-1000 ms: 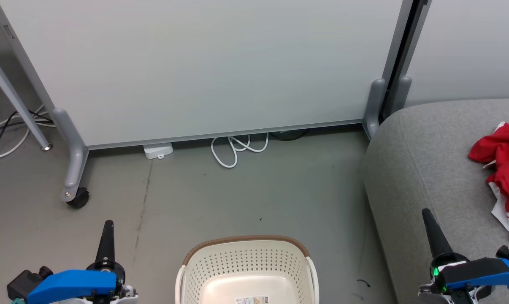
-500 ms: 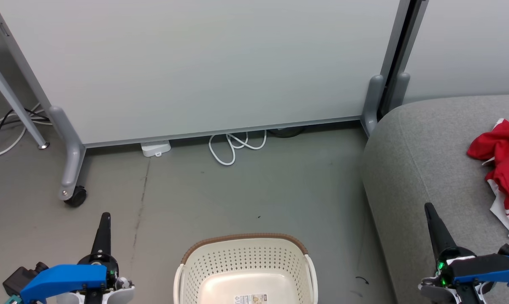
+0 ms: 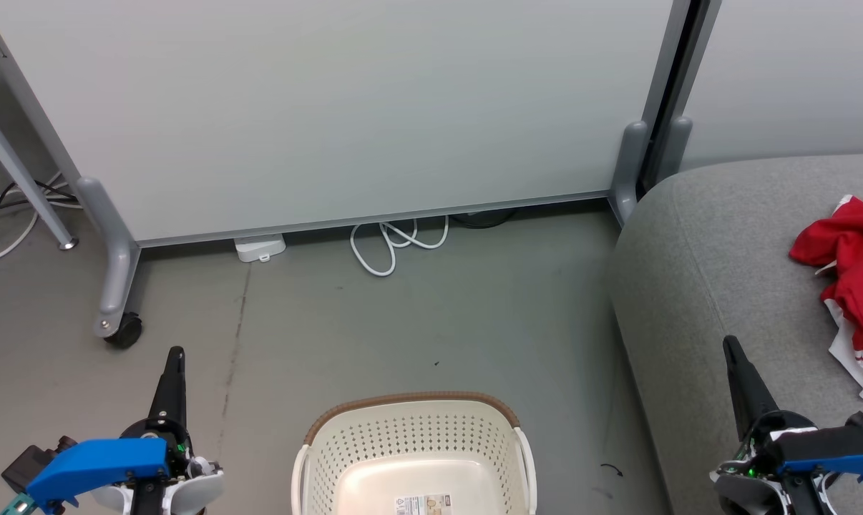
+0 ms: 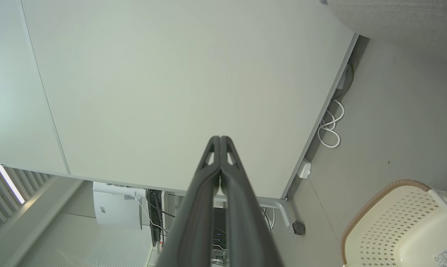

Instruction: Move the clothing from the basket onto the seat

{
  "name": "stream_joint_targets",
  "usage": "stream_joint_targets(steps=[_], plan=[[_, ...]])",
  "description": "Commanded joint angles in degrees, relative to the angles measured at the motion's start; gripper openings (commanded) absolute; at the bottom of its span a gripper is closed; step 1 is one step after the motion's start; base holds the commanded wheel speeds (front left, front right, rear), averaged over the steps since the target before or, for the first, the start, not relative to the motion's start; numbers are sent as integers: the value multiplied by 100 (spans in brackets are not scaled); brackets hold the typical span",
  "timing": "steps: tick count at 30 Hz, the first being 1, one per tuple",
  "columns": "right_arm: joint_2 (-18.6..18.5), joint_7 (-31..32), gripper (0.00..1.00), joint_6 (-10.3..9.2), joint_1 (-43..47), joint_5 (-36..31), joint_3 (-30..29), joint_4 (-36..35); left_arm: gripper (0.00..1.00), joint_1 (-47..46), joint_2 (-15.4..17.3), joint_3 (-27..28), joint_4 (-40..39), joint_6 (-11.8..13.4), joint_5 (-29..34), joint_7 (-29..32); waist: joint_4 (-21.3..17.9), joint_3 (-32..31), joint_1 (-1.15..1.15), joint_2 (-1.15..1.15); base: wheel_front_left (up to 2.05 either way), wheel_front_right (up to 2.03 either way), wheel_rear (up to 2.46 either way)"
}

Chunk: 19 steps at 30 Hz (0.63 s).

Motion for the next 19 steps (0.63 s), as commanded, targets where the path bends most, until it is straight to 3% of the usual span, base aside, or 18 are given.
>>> stream_joint_targets(steps=[1, 19], plan=[[-18, 20, 0, 4, -121, 139, -19, -2, 0, -96, 2, 47, -46, -17, -117, 40, -5, 7, 0, 0, 0, 0, 0], [-18, 130, 0, 4, -199, 878, -65, 20, 0, -197, -21, 135, -118, -20, -757, 222, -51, 77, 0, 0, 0, 0, 0]])
